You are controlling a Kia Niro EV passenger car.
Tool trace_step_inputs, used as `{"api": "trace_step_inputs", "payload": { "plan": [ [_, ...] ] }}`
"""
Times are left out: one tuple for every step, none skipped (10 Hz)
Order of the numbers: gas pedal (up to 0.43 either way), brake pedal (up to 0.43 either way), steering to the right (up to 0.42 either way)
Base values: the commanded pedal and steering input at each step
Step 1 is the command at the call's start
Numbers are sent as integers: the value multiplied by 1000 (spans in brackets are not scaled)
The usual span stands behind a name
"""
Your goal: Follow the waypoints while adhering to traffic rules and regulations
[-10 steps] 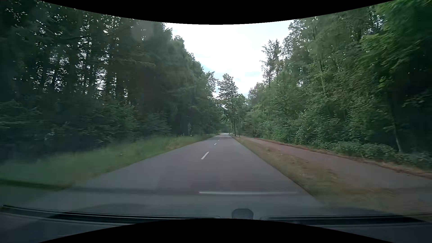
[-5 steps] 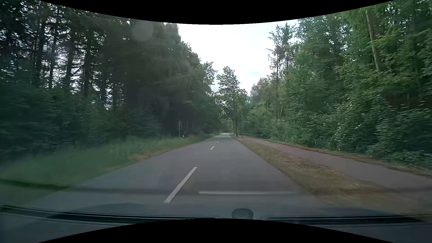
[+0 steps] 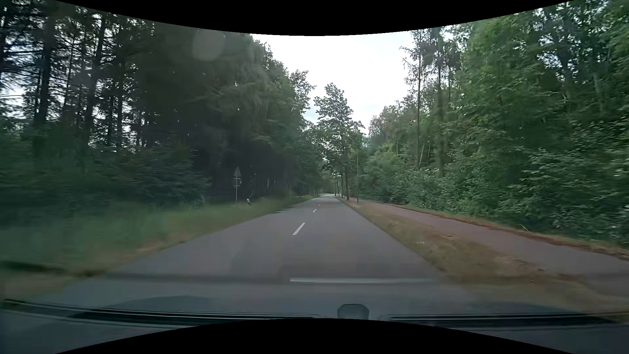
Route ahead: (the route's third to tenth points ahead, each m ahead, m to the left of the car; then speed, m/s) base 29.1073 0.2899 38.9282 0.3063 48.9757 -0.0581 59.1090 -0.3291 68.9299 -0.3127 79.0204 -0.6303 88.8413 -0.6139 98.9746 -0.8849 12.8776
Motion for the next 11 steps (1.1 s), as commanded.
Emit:
{"api": "trace_step_inputs", "payload": {
  "plan": [
    [157,0,1],
    [157,0,1],
    [157,0,1],
    [157,0,1],
    [157,0,1],
    [157,0,1],
    [157,0,1],
    [157,0,1],
    [157,0,1],
    [157,0,1],
    [150,0,1]
  ]
}}
